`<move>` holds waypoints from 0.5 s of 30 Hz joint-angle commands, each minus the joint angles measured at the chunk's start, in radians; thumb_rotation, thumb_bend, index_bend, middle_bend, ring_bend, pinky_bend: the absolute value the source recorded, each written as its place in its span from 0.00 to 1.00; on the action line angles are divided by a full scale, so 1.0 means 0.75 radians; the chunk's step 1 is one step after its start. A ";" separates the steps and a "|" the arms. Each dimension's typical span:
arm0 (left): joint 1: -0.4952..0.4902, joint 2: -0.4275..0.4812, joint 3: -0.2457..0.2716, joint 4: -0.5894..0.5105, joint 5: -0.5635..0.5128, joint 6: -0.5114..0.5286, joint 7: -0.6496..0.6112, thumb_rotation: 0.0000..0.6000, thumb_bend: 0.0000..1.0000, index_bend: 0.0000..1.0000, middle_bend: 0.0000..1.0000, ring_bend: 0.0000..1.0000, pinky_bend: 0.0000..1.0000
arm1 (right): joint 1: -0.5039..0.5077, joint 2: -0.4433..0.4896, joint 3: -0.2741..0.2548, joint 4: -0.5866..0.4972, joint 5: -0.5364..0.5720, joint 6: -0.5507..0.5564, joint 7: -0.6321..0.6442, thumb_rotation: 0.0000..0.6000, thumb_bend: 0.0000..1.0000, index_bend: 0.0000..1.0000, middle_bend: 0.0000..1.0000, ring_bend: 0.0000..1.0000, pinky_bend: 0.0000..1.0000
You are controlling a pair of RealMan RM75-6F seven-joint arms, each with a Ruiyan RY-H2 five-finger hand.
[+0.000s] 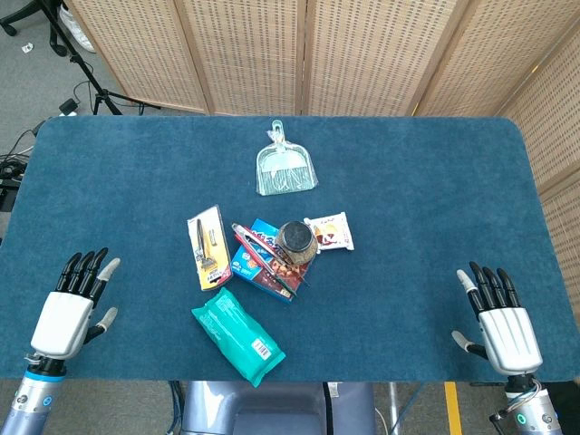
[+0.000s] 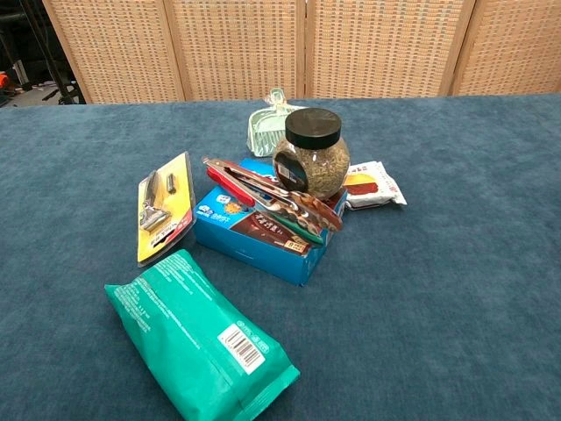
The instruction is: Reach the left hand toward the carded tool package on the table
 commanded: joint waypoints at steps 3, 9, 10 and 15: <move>0.001 0.001 0.000 0.001 0.000 0.001 -0.002 1.00 0.27 0.00 0.00 0.00 0.06 | 0.000 0.000 0.000 -0.002 0.002 -0.004 -0.005 1.00 0.10 0.00 0.00 0.00 0.00; 0.000 0.000 0.002 0.000 0.002 0.000 -0.002 1.00 0.27 0.00 0.00 0.00 0.06 | -0.001 0.000 0.000 -0.004 -0.001 -0.002 -0.005 1.00 0.10 0.00 0.00 0.00 0.00; 0.000 0.000 0.002 0.000 0.002 0.001 -0.002 1.00 0.27 0.00 0.00 0.00 0.06 | -0.001 0.000 0.000 -0.004 -0.003 -0.001 -0.004 1.00 0.10 0.00 0.00 0.00 0.00; -0.001 0.000 0.002 0.001 0.003 0.001 -0.004 1.00 0.27 0.00 0.00 0.00 0.06 | -0.001 0.001 0.003 -0.005 -0.001 -0.001 -0.002 1.00 0.10 0.00 0.00 0.00 0.00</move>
